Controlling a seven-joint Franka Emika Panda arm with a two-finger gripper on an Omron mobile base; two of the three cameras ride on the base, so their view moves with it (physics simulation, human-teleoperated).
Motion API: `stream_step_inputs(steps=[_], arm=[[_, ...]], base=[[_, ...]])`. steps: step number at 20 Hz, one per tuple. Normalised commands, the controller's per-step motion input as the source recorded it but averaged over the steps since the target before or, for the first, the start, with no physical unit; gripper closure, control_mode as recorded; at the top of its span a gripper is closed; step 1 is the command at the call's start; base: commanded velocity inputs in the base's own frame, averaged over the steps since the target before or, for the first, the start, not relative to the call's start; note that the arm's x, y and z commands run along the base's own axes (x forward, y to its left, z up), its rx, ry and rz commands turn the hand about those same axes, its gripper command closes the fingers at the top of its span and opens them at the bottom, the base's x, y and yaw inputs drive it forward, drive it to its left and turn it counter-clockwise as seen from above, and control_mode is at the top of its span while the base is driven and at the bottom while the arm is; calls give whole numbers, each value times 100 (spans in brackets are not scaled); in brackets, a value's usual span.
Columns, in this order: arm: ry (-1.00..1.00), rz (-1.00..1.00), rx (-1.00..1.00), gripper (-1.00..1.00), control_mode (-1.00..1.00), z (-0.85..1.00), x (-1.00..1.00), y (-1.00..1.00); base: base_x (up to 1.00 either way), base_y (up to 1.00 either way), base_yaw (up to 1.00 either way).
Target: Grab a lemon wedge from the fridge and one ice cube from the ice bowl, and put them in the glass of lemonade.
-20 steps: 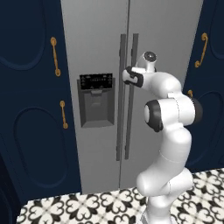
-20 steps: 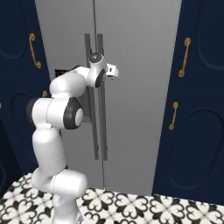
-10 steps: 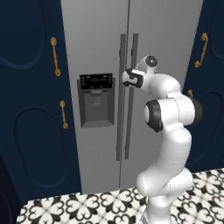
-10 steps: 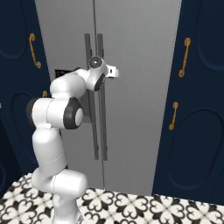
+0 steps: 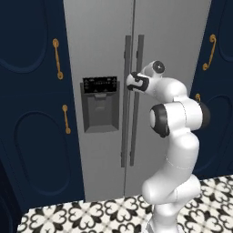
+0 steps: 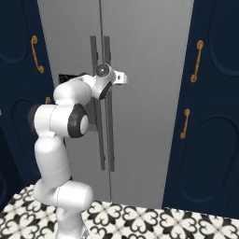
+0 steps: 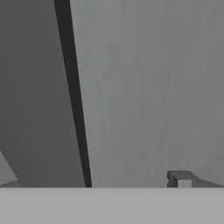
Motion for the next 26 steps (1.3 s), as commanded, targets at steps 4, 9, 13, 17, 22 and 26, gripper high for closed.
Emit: stream_step_inputs(steps=[4, 9, 13, 17, 22, 26], arm=[[0, 0, 0, 100, -100, 0, 0, 0], [0, 0, 0, 100, -100, 0, 0, 0], [0, 0, 0, 100, -100, -4, 5, -16], [0, 0, 0, 100, -100, 0, 0, -60], [0, 0, 0, 100, -100, 0, -15, -78], [-3, 0, 4, 100, -100, 0, -51, -91]], base=[[0, 0, 0], [0, 0, 0], [0, 0, 0], [0, 0, 0], [0, 0, 0], [0, 0, 0]])
